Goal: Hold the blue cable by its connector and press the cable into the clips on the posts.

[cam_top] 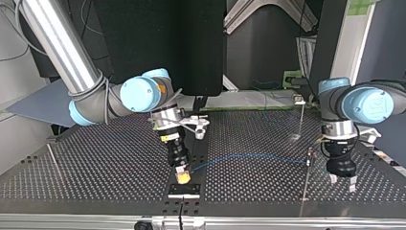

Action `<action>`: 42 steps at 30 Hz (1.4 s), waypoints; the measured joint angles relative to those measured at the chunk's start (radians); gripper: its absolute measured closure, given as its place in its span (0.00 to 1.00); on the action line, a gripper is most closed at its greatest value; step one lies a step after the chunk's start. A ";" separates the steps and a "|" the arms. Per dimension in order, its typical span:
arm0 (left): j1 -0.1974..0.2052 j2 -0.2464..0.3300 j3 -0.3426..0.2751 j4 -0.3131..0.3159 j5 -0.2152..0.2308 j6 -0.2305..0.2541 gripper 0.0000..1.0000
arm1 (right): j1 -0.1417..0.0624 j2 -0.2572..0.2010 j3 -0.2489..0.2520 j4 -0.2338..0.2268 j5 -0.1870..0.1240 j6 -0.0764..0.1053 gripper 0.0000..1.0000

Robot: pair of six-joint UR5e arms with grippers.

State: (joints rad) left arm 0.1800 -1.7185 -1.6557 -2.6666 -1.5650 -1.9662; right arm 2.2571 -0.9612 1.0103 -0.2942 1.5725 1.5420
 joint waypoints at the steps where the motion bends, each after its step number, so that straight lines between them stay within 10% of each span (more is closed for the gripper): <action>1: -0.001 0.006 -0.001 -0.010 -0.008 -0.003 0.00 | -0.001 0.000 0.000 0.000 0.000 0.000 1.00; 15: -0.011 0.111 -0.063 -0.142 -0.057 0.048 0.00 | -0.002 -0.001 0.000 0.009 0.000 0.000 1.00; 42: -0.041 0.262 -0.165 -0.335 0.112 0.108 0.00 | 0.002 -0.003 0.000 0.021 0.000 0.000 1.00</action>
State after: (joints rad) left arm 0.1391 -1.4566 -1.8206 -3.0015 -1.4526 -1.8579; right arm 2.2588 -0.9643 1.0103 -0.2734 1.5724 1.5416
